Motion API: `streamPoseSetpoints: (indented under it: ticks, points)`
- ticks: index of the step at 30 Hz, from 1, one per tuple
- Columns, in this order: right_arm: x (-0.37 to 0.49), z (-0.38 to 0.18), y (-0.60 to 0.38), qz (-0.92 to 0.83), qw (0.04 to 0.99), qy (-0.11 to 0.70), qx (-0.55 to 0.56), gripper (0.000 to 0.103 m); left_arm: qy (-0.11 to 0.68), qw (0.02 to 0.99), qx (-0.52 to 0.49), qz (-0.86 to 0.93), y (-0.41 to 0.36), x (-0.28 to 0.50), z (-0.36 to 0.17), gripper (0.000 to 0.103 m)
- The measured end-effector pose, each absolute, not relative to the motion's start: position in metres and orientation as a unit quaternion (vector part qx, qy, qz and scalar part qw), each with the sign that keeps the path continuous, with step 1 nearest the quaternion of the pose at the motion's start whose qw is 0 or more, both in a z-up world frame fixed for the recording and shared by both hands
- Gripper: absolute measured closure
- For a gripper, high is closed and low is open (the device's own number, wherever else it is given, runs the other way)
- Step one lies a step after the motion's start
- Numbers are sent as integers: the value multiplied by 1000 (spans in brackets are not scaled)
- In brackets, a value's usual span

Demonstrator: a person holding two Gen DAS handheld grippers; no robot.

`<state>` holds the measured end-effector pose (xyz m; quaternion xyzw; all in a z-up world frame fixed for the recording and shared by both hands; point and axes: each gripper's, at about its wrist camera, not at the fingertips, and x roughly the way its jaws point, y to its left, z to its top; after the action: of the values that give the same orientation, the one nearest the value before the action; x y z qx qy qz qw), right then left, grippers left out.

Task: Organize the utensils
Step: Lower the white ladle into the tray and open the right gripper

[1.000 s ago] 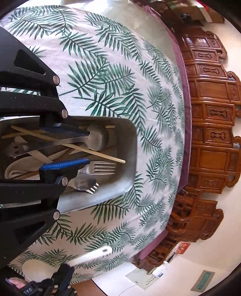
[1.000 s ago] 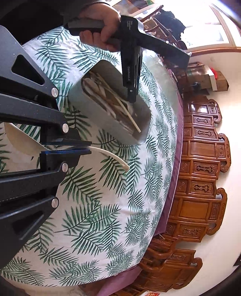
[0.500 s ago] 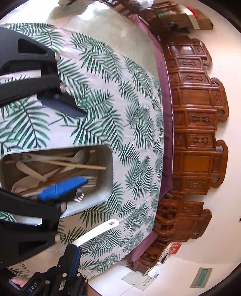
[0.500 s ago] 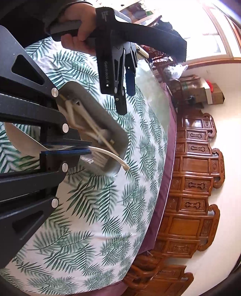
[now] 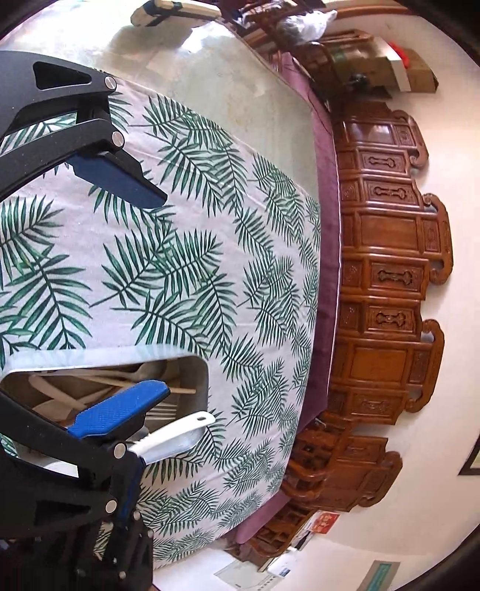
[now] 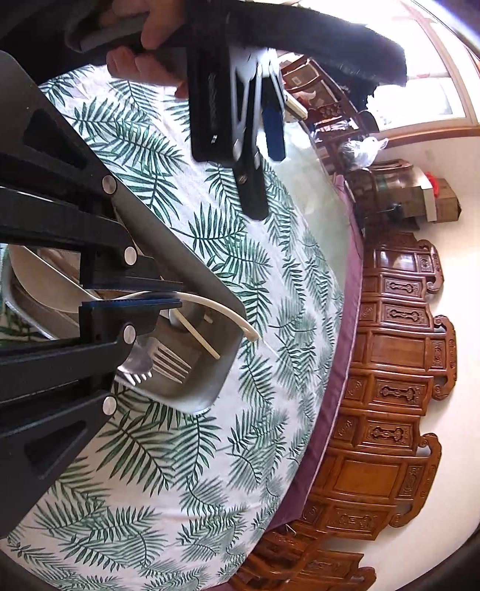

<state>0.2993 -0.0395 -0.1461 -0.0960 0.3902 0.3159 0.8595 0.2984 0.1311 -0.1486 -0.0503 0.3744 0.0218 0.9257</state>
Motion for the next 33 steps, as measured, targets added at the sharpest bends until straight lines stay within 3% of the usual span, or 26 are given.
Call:
streamPoseSetpoints:
  ticks: [24,27,33]
  points:
    - [330,-190,-43,277,853,435,-79,96,383,922,-50,27,130,302,-155,12]
    - [324,-187,-41,298,849,430,-67,86,383,922,-48,27,129,302,-157,12]
    - [315,-174,-56,297,857,419,-48,85,384,922,-41,29,125,302,-159,12]
